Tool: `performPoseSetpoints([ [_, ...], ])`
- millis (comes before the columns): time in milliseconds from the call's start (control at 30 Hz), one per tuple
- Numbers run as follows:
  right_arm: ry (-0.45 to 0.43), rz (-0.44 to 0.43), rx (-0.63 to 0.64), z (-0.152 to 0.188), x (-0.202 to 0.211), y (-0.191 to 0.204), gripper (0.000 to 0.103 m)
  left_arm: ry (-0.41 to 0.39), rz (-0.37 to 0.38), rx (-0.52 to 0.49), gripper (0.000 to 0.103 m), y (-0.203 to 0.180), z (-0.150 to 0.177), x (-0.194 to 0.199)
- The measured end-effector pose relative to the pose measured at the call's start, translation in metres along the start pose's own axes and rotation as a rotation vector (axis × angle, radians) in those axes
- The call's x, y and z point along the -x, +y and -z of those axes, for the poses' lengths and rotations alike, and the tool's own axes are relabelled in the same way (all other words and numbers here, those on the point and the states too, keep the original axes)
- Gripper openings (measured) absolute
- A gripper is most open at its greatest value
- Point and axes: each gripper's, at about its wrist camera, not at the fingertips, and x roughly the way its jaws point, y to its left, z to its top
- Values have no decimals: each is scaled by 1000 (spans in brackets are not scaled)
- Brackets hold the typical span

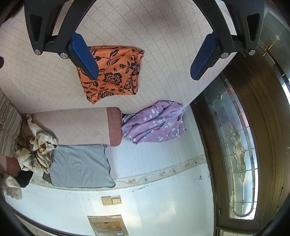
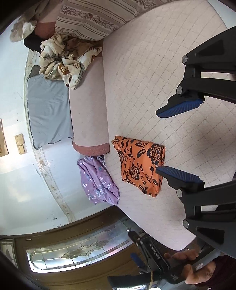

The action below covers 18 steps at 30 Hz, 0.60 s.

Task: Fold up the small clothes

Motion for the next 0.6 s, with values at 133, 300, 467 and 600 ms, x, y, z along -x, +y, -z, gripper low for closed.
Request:
performPoseSetpoints([
  [133, -1, 14, 4, 3, 3, 2, 60, 3, 13, 12, 101, 2, 2, 0],
  [300, 11, 19, 20, 6, -1, 9, 60, 28, 26, 24, 101, 4, 9, -7],
  [467, 22, 33, 50, 9, -7, 18, 60, 39, 32, 35, 101, 7, 11, -12],
  [600, 2, 55, 76, 8, -3, 23, 60, 34, 47, 37, 101, 6, 6, -9],
])
